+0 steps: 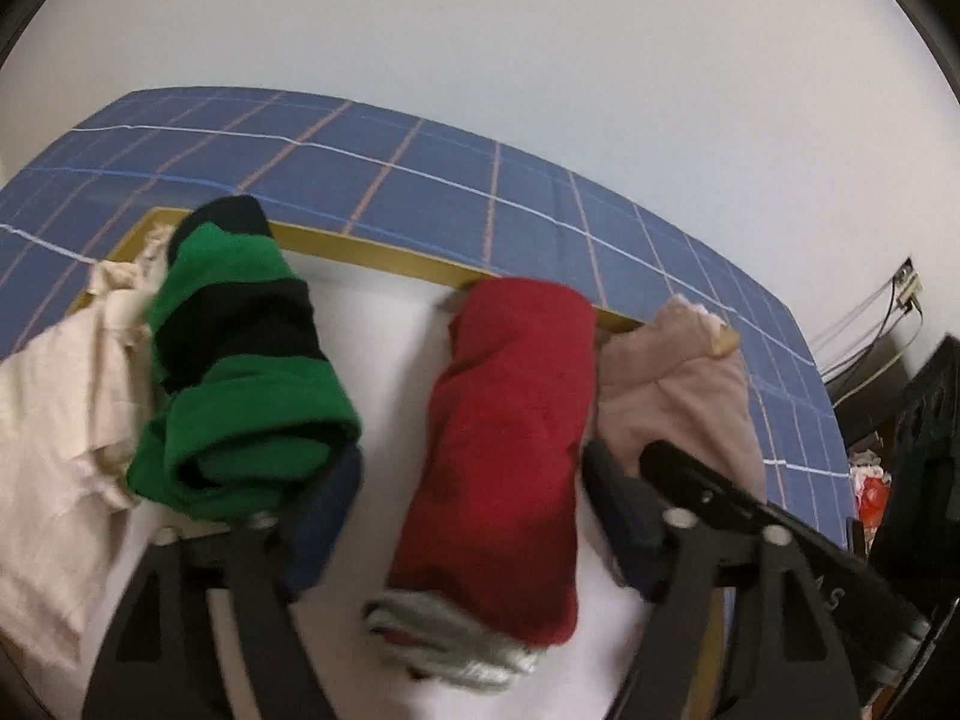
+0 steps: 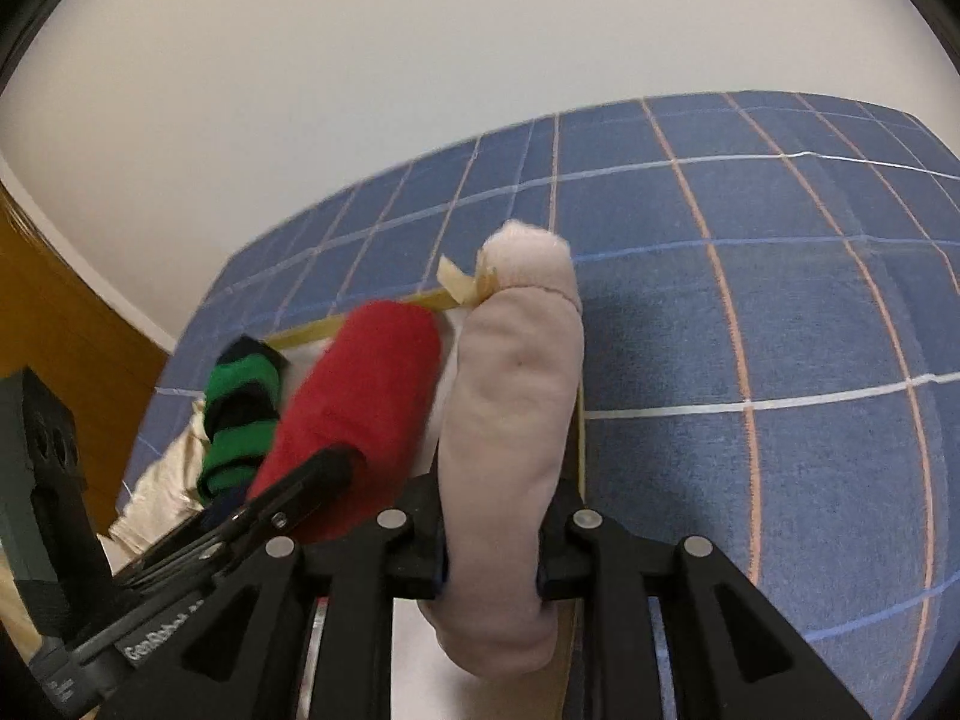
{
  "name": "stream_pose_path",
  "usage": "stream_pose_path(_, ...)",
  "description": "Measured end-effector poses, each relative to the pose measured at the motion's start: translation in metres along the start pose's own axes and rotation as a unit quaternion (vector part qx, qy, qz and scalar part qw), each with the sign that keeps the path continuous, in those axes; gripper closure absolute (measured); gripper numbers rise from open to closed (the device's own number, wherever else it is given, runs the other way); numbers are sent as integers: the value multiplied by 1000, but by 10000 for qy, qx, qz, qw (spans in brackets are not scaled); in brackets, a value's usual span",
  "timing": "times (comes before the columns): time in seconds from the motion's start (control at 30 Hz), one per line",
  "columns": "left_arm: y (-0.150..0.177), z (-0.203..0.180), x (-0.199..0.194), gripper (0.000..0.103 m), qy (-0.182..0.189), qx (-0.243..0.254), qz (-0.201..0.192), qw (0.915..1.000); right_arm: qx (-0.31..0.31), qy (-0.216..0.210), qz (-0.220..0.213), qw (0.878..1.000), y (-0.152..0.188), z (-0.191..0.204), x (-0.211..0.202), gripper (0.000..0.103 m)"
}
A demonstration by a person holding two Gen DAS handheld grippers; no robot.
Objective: Take underwear out of drawer
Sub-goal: 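Lower both items into the tray beside the socks and open both grippers, then move both open grippers back down into the open drawer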
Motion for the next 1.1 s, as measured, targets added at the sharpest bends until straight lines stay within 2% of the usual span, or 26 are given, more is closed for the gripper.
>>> stream_pose_path(0.03,-1,0,-5,13,-2,-14,-52,10000,18,-25,-97,9999,-2,0,-5,73)
stream_pose_path(0.1,-5,-2,-17,7,40,10,-238,9997,61,-129,-330,9994,-5,1,-16,58)
stream_pose_path(0.13,-7,-1,-22,5,66,20,-323,9995,79,-184,-438,9988,-7,0,-22,54)
stream_pose_path(0.2,-10,-3,-36,3,83,46,-471,9988,114,-298,-534,9981,-9,1,-28,43)
stream_pose_path(0.33,-8,-15,-52,3,99,463,-616,9970,393,-713,-817,9933,-10,6,-43,42)
stream_pose_path(0.47,3,-21,-65,2,-27,1002,-727,9923,542,-804,-1126,9889,-6,10,-63,42)
stream_pose_path(0.6,17,-18,-78,2,-160,1354,-911,9865,661,-942,-1304,9848,14,17,-83,42)
stream_pose_path(0.73,33,-17,-86,2,-335,1794,-1064,9774,575,-751,-1403,9856,39,25,-99,42)
stream_pose_path(0.87,53,-13,-96,2,-302,2064,-1081,9720,559,-602,-1538,9847,63,31,-114,42)
stream_pose_path(1.1,79,0,-111,2,-229,2093,-1050,9719,532,-485,-1570,9850,93,41,-127,42)
Point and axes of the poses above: each gripper's, at about its wrist camera, not at the fingertips, and x roughly the way its jaws point, z to its left, y to its underside, the point moved 9 cm from there along x, roughly the way its jaws point, and after that the axes turned 5 degrees about -x, right-handed, at the moved point
